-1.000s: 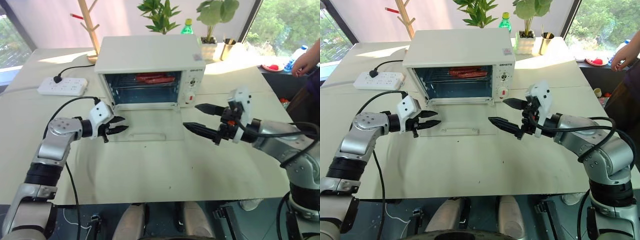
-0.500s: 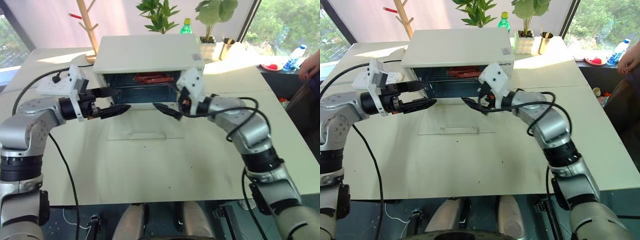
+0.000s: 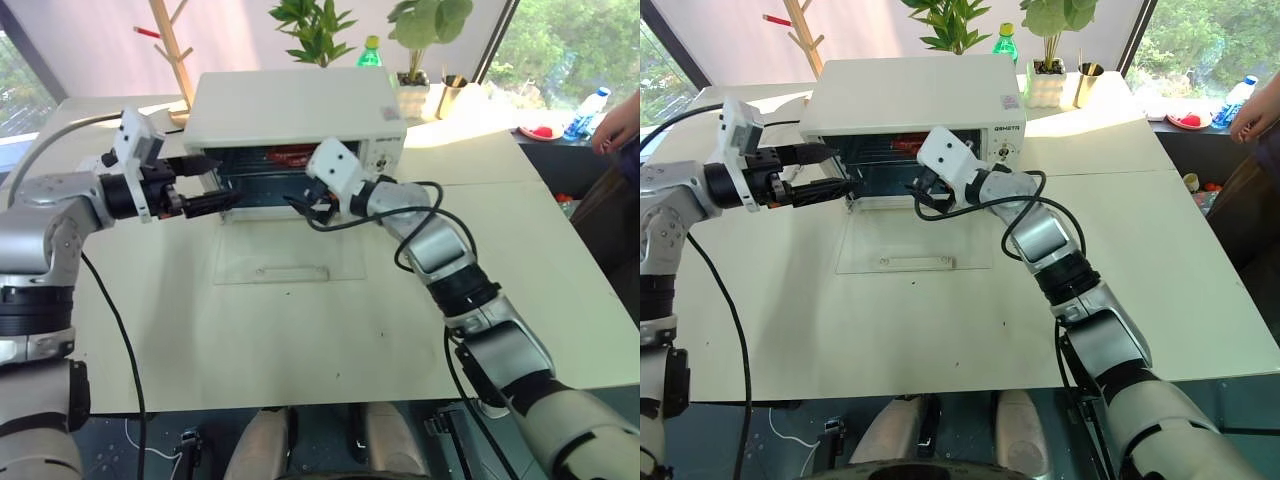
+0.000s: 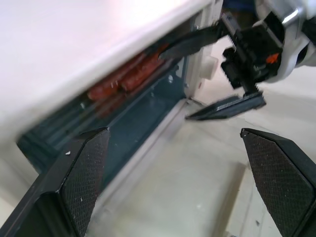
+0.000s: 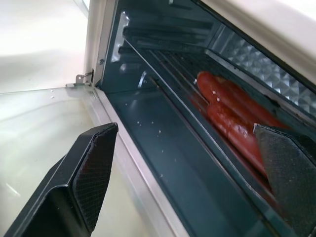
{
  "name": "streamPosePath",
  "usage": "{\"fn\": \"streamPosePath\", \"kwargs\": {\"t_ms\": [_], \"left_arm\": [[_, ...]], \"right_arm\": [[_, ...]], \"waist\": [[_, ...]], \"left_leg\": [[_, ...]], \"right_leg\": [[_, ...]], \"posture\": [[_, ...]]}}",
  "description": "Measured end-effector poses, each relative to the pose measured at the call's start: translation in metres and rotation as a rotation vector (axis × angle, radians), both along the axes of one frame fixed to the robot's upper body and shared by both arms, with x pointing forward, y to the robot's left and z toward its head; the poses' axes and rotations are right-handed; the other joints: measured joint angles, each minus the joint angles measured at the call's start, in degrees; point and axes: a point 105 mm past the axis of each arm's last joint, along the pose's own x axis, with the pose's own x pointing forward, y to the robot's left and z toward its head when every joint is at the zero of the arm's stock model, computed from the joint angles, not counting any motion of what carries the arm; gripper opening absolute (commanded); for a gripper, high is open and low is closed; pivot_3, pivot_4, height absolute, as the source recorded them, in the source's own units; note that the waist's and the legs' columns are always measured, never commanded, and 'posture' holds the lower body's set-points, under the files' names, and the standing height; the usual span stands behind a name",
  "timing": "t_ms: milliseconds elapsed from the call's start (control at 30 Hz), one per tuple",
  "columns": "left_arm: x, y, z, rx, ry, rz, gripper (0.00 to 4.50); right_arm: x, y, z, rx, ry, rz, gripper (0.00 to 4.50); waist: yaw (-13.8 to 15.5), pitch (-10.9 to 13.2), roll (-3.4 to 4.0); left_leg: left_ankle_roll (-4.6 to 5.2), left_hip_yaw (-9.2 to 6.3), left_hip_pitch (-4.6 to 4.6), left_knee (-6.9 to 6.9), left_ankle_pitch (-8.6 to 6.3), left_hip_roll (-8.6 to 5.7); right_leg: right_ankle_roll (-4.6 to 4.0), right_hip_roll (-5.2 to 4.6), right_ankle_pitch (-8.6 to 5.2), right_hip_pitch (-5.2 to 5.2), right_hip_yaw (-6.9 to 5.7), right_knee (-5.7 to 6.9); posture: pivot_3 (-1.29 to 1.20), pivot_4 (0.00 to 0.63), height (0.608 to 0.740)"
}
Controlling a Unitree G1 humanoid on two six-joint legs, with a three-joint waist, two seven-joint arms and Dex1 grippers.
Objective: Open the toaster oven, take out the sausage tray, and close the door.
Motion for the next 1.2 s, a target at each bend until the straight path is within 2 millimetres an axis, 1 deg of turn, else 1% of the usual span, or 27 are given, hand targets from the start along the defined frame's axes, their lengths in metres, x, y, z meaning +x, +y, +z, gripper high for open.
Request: {"fn": "streamPosePath", "kwargs": {"t_ms": [67,300,533,600,667,767,867,1000,1200], "left_arm": [[0.001,-0.003,0.001,0.019,-0.013,-0.012,4.44],[0.005,0.000,-0.003,0.024,-0.002,-0.001,4.44],[0.006,-0.002,-0.005,0.018,-0.003,-0.011,4.44],[0.007,-0.003,-0.002,0.015,-0.009,-0.014,4.44],[0.007,-0.005,0.001,0.014,-0.019,-0.019,4.44],[0.008,-0.005,0.001,0.011,-0.018,-0.023,4.44],[0.009,-0.005,-0.001,0.003,-0.010,-0.022,4.44],[0.010,-0.003,-0.003,0.006,-0.001,-0.013,4.44],[0.010,-0.003,-0.003,0.005,-0.001,-0.009,4.44]], "right_arm": [[0.001,0.004,-0.001,-0.001,-0.006,0.002,4.50],[0.003,0.007,-0.007,-0.018,-0.002,-0.004,4.50],[0.002,0.011,-0.010,-0.038,-0.004,0.003,4.50],[0.007,0.010,-0.015,-0.066,0.005,-0.011,4.50],[0.013,0.010,-0.013,-0.089,0.000,-0.024,4.50],[0.020,0.013,-0.009,-0.112,0.002,-0.037,4.50],[0.024,0.014,-0.011,-0.129,0.010,-0.042,4.50],[0.028,0.022,-0.012,-0.143,0.016,-0.034,4.50],[0.036,0.026,-0.012,-0.179,0.009,-0.051,4.50]], "waist": [[0.0,0.0,0.00],[0.0,0.0,0.00],[-0.1,0.0,0.01],[-0.1,0.0,0.01],[-0.1,0.0,0.01],[-0.2,0.0,0.01],[-0.6,0.0,0.01],[-1.4,0.0,0.01],[-1.5,0.0,0.01]], "left_leg": [[0.00,0.00,0.00,-0.01,0.00,0.00],[0.00,0.00,-0.01,-0.01,0.00,0.00],[0.00,0.00,-0.01,-0.01,0.00,0.00],[-0.02,0.01,-0.01,-0.01,0.01,-0.01],[-0.02,0.01,-0.01,-0.01,0.01,-0.01],[-0.03,0.00,-0.01,-0.04,0.02,0.00],[-0.04,-0.01,-0.03,-0.06,0.02,0.00],[-0.06,-0.01,-0.04,-0.06,0.04,-0.01],[-0.25,-0.01,-0.04,-0.12,0.14,-0.01]], "right_leg": [[0.00,0.00,0.00,0.00,0.00,0.00],[0.00,0.01,0.00,-0.03,0.01,0.03],[0.00,0.01,0.00,-0.04,0.01,0.04],[0.00,0.02,0.00,-0.05,0.01,0.05],[0.00,0.02,0.00,-0.05,0.01,0.06],[-0.01,0.02,0.00,-0.07,0.01,0.07],[-0.01,0.02,0.00,-0.09,0.01,0.07],[-0.01,0.01,0.00,-0.10,0.02,0.08],[-0.01,0.00,0.00,-0.19,0.04,0.11]], "posture": [[0.00,0.150,0.740],[0.00,0.150,0.740],[0.00,0.150,0.740],[0.00,0.150,0.740],[0.00,0.150,0.740],[0.00,0.150,0.740],[0.00,0.150,0.740],[0.00,0.150,0.740],[0.00,0.150,0.740]]}}
